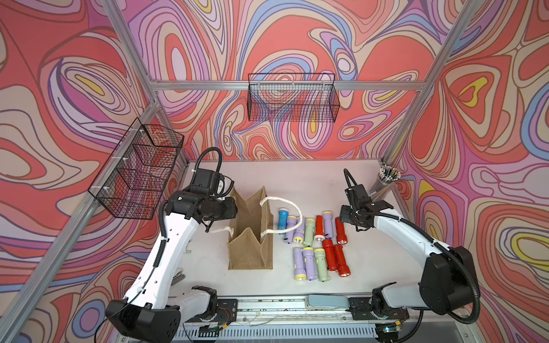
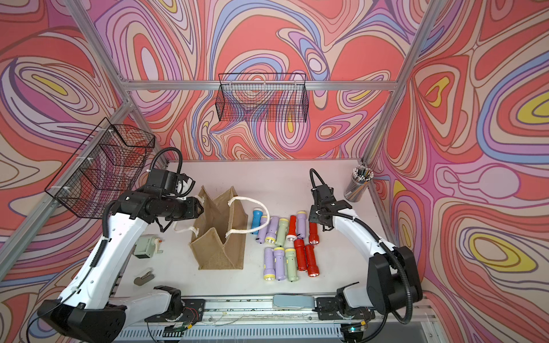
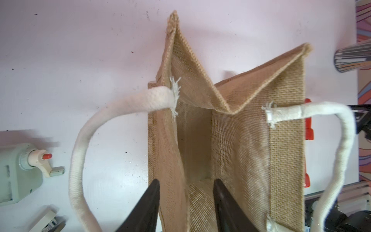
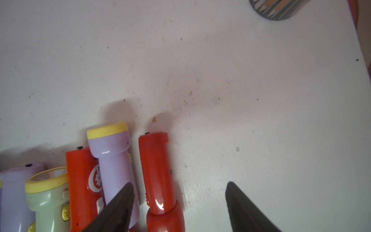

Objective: Put the flashlights into the tote bags
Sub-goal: Move the canvas bag to the center of the board, then adjust the canvas bag at the center of the board.

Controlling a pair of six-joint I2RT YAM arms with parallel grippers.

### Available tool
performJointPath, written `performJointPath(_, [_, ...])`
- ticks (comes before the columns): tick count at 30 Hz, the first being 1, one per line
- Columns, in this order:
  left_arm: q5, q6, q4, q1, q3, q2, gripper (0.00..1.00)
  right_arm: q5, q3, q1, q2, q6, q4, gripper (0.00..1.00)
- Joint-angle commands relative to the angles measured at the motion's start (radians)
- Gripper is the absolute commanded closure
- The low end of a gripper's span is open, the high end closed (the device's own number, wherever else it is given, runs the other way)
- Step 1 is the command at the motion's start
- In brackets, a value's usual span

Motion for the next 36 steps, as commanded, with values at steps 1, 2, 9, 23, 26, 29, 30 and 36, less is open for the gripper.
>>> performJointPath(1, [-0.035, 0.041, -0.058, -0.001, -0.004, 0.039, 0.60, 0.027, -0.023, 0.005, 0.010, 0.005, -0.021, 0.25])
performJointPath(2, [-0.020, 0.043, -0.053, -0.001, -0.009, 0.040, 0.62, 0.023, -0.026, 0.006, 0.009, 0.005, -0.021, 0.25])
performJointPath(9, [0.025, 0.058, -0.039, -0.001, -0.051, 0.054, 0.79, 0.002, -0.044, 0.025, 0.025, 0.015, -0.029, 0.27])
performJointPath(23, [0.197, -0.081, 0.056, 0.005, -0.083, 0.030, 1.00, -0.026, -0.054, 0.060, 0.143, -0.019, 0.075, 0.27])
performJointPath(26, [0.239, -0.114, 0.083, 0.005, -0.082, 0.033, 1.00, -0.019, -0.051, 0.061, 0.169, -0.024, 0.095, 0.27])
performJointPath(29, [0.242, -0.123, 0.077, 0.005, -0.071, 0.037, 1.00, -0.017, -0.049, 0.063, 0.186, -0.034, 0.121, 0.28])
performJointPath(30, [0.228, -0.121, 0.072, 0.005, -0.070, 0.039, 1.00, -0.024, -0.046, 0.063, 0.191, -0.035, 0.128, 0.28])
performJointPath(36, [0.182, -0.126, 0.053, 0.012, -0.088, 0.039, 1.00, -0.042, -0.026, 0.063, 0.221, -0.028, 0.155, 0.30])
